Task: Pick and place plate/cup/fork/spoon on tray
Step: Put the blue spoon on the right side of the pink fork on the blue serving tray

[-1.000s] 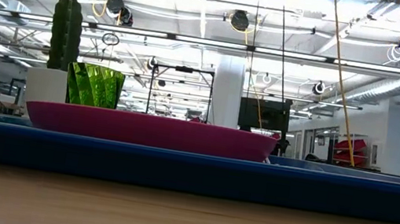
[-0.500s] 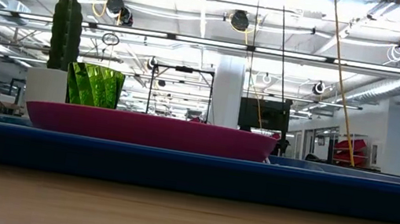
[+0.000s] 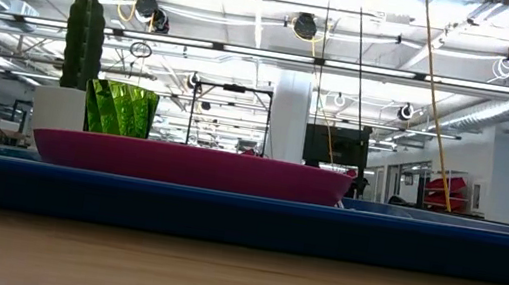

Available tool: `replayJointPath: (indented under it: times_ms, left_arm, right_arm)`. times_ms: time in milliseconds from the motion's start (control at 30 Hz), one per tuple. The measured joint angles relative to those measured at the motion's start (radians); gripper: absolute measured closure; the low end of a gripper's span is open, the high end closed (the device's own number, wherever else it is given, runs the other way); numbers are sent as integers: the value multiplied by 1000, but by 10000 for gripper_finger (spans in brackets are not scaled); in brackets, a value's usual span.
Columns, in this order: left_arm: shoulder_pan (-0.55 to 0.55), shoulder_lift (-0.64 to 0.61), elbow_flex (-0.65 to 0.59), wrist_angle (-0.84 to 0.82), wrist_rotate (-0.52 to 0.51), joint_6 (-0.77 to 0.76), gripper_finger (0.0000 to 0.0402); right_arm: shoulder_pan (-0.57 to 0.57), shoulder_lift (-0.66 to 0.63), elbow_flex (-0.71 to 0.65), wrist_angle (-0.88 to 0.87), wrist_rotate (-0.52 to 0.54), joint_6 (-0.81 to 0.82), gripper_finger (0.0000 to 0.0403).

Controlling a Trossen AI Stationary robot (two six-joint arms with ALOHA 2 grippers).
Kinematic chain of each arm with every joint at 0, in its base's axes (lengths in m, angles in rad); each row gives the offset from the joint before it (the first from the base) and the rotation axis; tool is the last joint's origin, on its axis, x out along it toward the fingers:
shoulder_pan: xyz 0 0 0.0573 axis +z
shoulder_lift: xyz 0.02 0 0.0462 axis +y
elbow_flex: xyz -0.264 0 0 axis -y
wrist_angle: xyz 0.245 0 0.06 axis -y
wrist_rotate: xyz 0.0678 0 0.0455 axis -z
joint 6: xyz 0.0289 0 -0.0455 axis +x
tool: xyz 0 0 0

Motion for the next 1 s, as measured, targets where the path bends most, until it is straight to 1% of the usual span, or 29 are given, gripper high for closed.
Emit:
replayJointPath:
  times_ms: [200,300,433,667,800,1000]
  left_arm:
    - [0,0,0,0,0,-5,369]
    - [0,0,0,0,0,-5,369]
    - [0,0,0,0,0,-5,369]
    - [0,0,0,4,0,-7,369]
    - [0,0,0,5,0,-11,369]
    - [0,0,0,6,0,-18,369]
  right_arm:
    - [0,0,0,0,0,-35,400]
    - [8,2,15,-18,0,-101,401]
    - [9,4,60,-74,1,-200,402]
    - [-9,4,165,-156,46,-297,402]
    - [-39,4,222,-218,57,-423,402]
    - [-118,2,278,-292,136,-579,402]
